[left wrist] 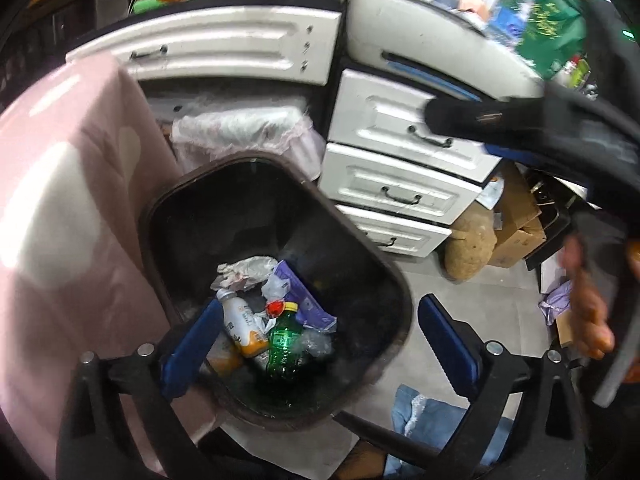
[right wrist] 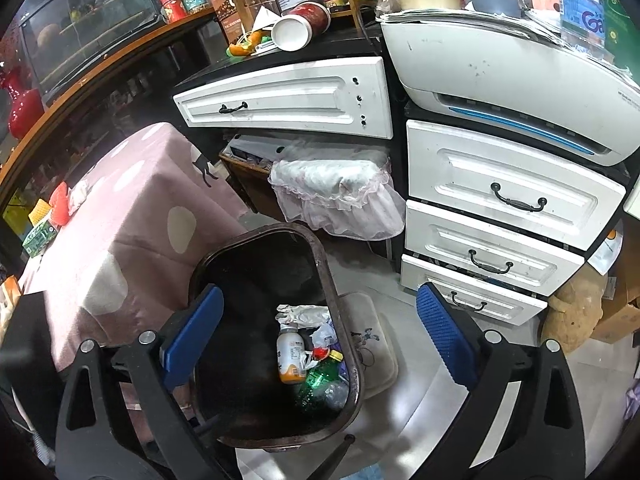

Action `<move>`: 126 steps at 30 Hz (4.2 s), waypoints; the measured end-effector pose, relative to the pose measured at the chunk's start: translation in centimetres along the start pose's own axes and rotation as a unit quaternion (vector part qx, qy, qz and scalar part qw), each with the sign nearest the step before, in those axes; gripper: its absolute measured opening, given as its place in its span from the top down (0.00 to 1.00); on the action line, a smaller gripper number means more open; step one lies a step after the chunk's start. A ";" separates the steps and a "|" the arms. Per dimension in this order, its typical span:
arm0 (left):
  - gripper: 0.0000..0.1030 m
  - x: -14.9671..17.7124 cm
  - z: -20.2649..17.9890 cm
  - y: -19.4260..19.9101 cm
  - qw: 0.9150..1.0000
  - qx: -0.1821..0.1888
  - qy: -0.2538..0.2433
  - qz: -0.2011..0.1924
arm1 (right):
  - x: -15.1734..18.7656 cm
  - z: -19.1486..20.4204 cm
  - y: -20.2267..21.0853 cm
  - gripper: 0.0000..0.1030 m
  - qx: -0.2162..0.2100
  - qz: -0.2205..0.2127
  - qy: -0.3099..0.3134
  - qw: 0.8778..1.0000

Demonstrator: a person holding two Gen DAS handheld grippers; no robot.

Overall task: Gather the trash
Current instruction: 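Move both open tools back over the table, then grasp the orange foam net with the right tool while the left tool grasps the green milk carton, then carry the orange foam net over the black bin and open the right tool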

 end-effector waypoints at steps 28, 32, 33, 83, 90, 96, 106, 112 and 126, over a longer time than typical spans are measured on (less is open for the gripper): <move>0.05 1.1 13.6 18.1 0.981 -0.126 0.055 -0.137 | -0.7 15.3 1.1 0.07 -0.114 0.014 0.115 0.987; 0.05 2.3 17.8 20.3 0.972 -0.165 0.083 -0.145 | -0.7 19.5 1.1 0.07 -0.145 0.015 0.141 0.979; 0.05 2.7 18.6 20.8 0.970 -0.173 0.089 -0.146 | -0.7 20.8 1.1 0.07 -0.156 0.015 0.147 0.977; 0.10 -2.6 46.0 19.3 0.963 -0.259 -0.023 0.071 | -6.7 50.8 -11.5 0.90 -0.266 0.059 0.301 0.914; 0.28 -2.3 47.9 15.9 0.946 -0.290 -0.057 0.129 | -5.5 47.9 -7.9 0.90 -0.278 0.054 0.307 0.909; 0.37 -3.3 47.4 16.4 0.945 -0.304 -0.063 0.101 | -4.9 45.6 -6.5 0.90 -0.274 0.047 0.299 0.913; 0.42 -5.0 43.3 22.1 0.956 -0.288 0.029 -0.042 | -4.6 42.6 -4.7 0.90 -0.275 0.039 0.269 0.922; 0.42 -4.5 40.2 25.2 0.949 -0.278 0.081 -0.126 | -4.0 40.9 -3.0 0.90 -0.278 0.034 0.260 0.924; 0.42 -1.9 29.5 29.9 0.937 -0.230 0.115 -0.238 | -1.5 36.8 2.0 0.90 -0.261 -0.001 0.273 0.926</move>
Point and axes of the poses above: each gripper's, at about its wrist camera, not at the fingertips, and y roughly against the way its jaws point, z to its left, x to its underside, the point moved 10 cm from there along -y, roughly the way its jaws point, and after that the axes turned 1 degree about -x, right-handed, at the moved point
